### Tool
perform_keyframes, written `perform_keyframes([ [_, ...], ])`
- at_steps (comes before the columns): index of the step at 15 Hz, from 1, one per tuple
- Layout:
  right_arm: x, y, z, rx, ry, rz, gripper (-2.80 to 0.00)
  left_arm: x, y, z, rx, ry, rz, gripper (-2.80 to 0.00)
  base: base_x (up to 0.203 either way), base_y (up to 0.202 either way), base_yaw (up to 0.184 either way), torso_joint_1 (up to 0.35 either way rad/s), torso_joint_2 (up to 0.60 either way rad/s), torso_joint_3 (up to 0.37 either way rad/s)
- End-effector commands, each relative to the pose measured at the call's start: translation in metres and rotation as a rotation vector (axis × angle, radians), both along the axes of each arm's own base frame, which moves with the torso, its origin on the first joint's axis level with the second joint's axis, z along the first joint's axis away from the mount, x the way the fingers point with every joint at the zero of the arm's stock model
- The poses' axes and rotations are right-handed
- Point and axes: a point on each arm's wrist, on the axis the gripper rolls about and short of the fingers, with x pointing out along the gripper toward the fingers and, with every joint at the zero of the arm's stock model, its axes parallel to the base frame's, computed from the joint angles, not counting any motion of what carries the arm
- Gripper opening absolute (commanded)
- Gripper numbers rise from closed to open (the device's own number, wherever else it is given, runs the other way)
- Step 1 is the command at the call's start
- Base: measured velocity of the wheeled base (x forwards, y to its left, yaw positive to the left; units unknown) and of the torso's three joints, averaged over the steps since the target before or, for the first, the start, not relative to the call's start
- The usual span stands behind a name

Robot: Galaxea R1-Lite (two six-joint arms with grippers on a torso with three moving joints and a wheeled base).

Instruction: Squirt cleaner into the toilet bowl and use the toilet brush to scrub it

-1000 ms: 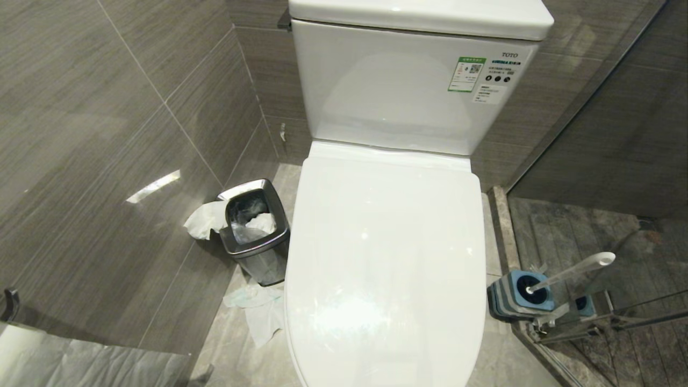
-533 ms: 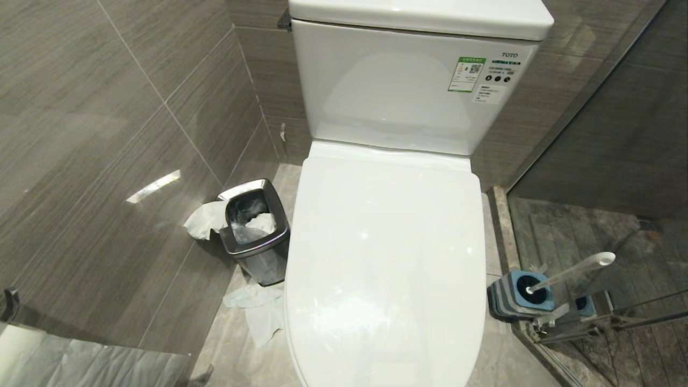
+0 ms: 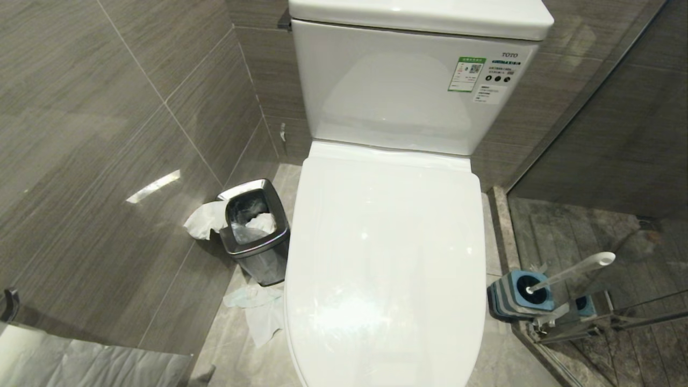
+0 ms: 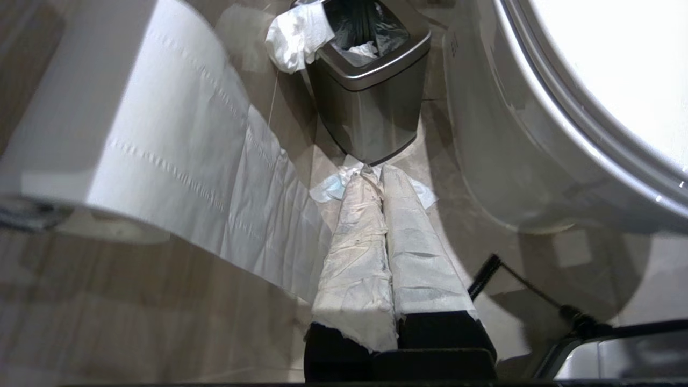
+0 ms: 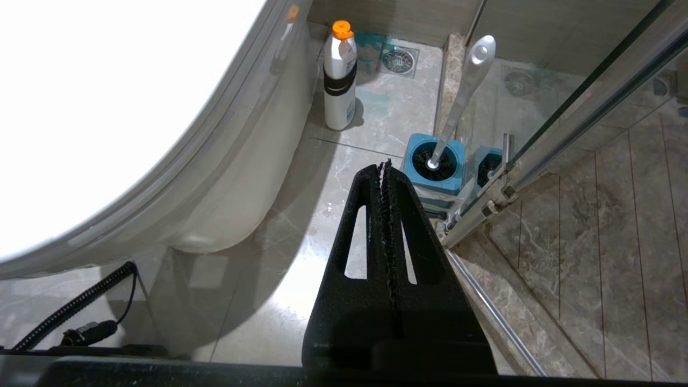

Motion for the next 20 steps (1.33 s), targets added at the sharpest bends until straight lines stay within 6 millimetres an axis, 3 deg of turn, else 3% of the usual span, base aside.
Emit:
perform_keyframes([
  [1,0.0001,0.0,0.0001,0.0,0.001,0.0,-2.8,0.0002,-0.0001,-0.0007,0.032,0.0,-0.006,-2.8,0.0,0.0,0.0,0.0,0.0,0.0],
  [9,0.0,0.0008,-0.0009,-0.094,0.007,0.036,-2.8,0.0002,0.0002,-0.0006,-0.06,0.003,0.009,-2.8,0.0,0.0,0.0,0.0,0.0,0.0],
  [14,0.0001,0.0003,-0.0008,0.018,0.01,0.014,-2.8,0.0002,0.0002,-0.0006,-0.068,0.004,0.01,-2.8,0.0,0.0,0.0,0.0,0.0,0.0],
  [20,0.0001,0.0003,-0.0007,0.019,0.009,0.012,-2.8,0.0002,0.0002,-0.0006,-0.069,0.004,0.01,-2.8,0.0,0.0,0.0,0.0,0.0,0.0],
])
